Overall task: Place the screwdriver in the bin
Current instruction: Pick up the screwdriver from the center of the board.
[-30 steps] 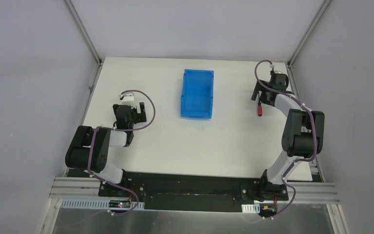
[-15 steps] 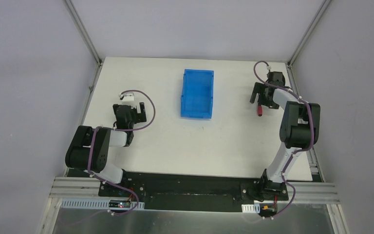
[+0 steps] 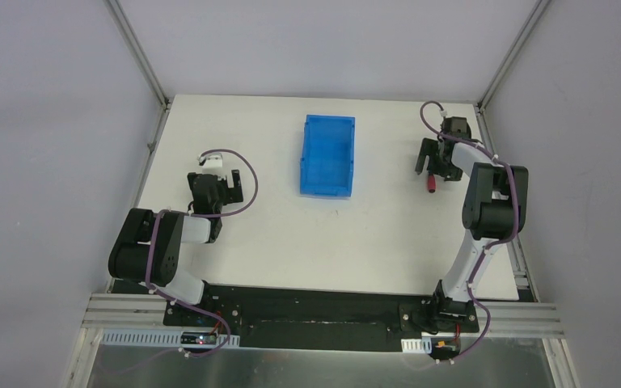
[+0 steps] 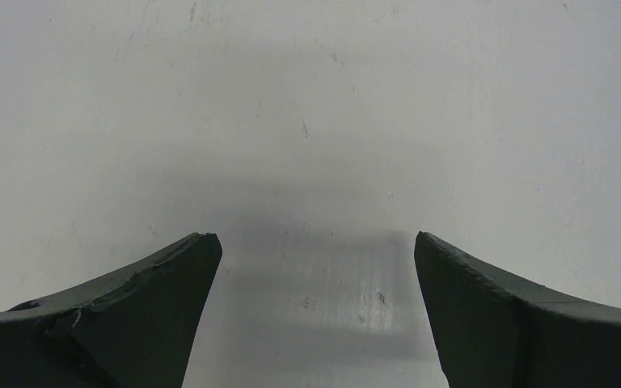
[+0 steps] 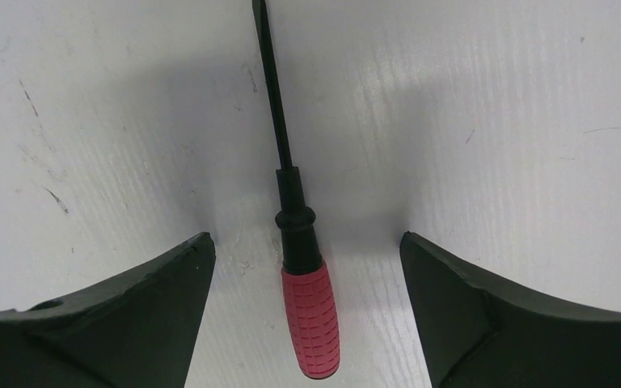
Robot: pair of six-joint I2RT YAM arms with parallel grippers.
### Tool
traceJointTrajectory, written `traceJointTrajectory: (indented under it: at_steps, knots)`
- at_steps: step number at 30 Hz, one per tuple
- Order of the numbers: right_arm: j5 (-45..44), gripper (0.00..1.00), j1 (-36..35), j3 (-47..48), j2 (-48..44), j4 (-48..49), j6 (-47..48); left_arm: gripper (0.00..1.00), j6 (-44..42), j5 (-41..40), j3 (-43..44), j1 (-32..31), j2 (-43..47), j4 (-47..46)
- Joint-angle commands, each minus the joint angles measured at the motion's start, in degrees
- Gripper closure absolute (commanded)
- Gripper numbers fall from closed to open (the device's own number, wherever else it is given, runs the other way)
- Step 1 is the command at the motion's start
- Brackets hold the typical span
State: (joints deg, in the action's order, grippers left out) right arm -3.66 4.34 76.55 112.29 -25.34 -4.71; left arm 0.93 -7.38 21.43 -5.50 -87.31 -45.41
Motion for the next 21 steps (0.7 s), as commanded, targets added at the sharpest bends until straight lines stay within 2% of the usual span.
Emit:
traceJointTrajectory:
  at_steps: [1,9,12,14,21]
  knots:
    - [0.14,0.14,-0.3,2.22,1.13,-1.78,0.78,0.01,0.39,0.3,-0.07,0.66,1.01,-1.63]
    - [-0.47,0.28,-0.3,2.31,1.44,-2.51,1.4,0.01,0.37,0.32,-0.05,0.66,1.04,-1.64]
    - [-0.38,0.36,-0.3,2.33,1.35,-2.71,1.67,0.01,0.38,0.33,-0.07,0.66,1.09,-1.7]
    - [-0.09,0.45,-0.3,2.32,1.27,-2.79,1.72,0.01,0.39,0.35,-0.07,0.65,1.02,-1.69]
    - [1.01,0.83,-0.3,2.57,1.1,-2.91,2.35,0.01,0.39,0.39,-0.07,0.66,1.04,-1.67]
